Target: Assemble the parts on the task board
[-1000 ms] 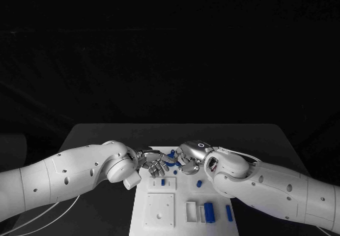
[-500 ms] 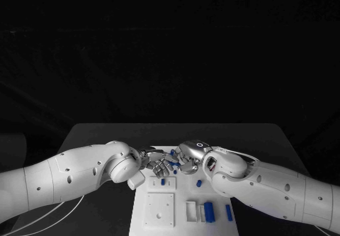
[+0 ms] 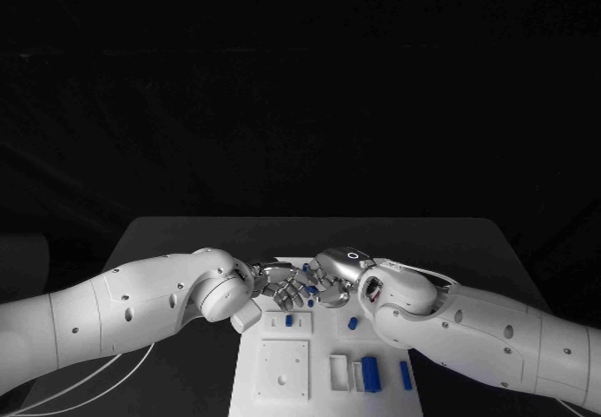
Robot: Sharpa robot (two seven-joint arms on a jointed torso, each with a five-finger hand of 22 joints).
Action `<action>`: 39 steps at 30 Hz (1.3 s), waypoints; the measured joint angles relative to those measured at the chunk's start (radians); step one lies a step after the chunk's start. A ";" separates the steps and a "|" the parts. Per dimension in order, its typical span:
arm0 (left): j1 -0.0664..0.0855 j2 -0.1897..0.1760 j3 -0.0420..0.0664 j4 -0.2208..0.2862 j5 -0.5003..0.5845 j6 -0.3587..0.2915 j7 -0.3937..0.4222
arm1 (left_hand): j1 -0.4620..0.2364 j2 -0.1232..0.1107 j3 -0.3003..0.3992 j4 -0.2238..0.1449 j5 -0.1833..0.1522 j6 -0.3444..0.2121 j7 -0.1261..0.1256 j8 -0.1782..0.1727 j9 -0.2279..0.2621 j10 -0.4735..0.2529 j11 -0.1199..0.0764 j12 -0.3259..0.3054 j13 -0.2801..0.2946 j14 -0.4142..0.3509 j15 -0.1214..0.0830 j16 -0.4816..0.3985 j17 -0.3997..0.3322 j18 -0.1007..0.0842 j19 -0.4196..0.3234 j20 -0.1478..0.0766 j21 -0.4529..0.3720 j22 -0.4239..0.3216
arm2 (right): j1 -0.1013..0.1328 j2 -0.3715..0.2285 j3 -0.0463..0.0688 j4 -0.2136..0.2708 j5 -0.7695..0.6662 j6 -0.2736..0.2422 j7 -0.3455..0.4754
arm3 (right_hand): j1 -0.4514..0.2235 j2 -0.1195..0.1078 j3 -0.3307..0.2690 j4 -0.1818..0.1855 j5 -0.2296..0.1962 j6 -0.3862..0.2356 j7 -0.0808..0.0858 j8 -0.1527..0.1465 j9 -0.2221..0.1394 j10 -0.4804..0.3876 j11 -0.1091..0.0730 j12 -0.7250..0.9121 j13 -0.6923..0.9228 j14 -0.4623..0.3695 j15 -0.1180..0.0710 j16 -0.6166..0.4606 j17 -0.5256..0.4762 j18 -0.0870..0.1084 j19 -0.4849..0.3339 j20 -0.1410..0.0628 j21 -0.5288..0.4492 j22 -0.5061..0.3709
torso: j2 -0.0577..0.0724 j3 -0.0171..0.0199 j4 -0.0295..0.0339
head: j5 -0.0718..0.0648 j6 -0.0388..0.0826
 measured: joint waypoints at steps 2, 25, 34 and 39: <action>0.000 0.002 0.000 -0.001 0.001 -0.004 0.000 | 0.005 0.005 0.000 0.000 0.000 0.000 0.000 0.000 -0.001 0.000 0.000 0.000 -0.001 0.000 0.000 0.000 -0.001 0.000 0.000 0.000 0.000 0.001 | 0.000 0.001 0.000 0.000 0.000 0.000 0.000 | 0.000 0.000 0.000 0.000 0.000 0.000 0.000 0.000 0.000 0.000 0.000 0.000 0.000 0.000 0.000 0.000 0.000 0.000 0.000 0.000 0.000 0.000 | 0.000 0.0001 0.0000 | 0.000 0.000; 0.000 0.006 -0.001 -0.003 0.007 -0.014 -0.001 | 0.039 0.046 -0.003 -0.003 0.000 0.005 -0.005 0.013 -0.007 0.008 -0.008 0.000 -0.011 0.008 -0.007 0.009 -0.002 0.000 0.004 -0.004 0.000 0.005 | 0.000 0.006 0.000 0.002 -0.002 0.000 -0.012 | 0.009 -0.012 0.003 0.003 0.000 0.004 -0.003 0.000 0.000 0.004 0.003 0.000 -0.001 0.000 0.000 0.000 0.000 0.005 0.007 0.000 0.000 0.000 | 0.000 -0.0004 -0.0003 | 0.000 -0.002; -0.001 0.010 -0.001 -0.005 0.007 -0.018 -0.002 | 0.133 0.050 -0.008 -0.008 0.000 0.018 -0.011 0.026 -0.013 0.022 -0.014 0.000 -0.021 0.018 -0.012 0.021 -0.003 -0.001 0.014 -0.004 0.000 0.010 | 0.001 0.008 0.001 0.002 -0.005 0.000 -0.019 | 0.008 -0.013 0.008 0.003 0.000 0.004 -0.003 0.000 0.000 0.007 0.000 0.000 -0.001 0.000 0.000 0.000 0.000 0.005 0.007 0.000 0.000 0.000 | 0.000 -0.0003 -0.0003 | 0.002 -0.003; -0.001 0.011 -0.001 -0.006 0.008 -0.020 -0.003 | 0.155 0.052 -0.011 -0.011 0.000 0.022 -0.014 0.030 -0.014 0.029 -0.015 0.004 -0.023 0.022 -0.015 0.024 -0.003 -0.001 0.017 -0.002 0.000 0.011 | 0.001 0.009 0.001 0.003 -0.007 0.000 -0.024 | 0.008 -0.013 0.008 0.003 0.000 0.006 -0.005 0.000 0.000 0.007 0.000 0.000 -0.001 0.005 -0.002 0.000 0.000 0.006 0.007 0.000 0.000 0.000 | 0.000 0.0000 -0.0004 | 0.003 -0.004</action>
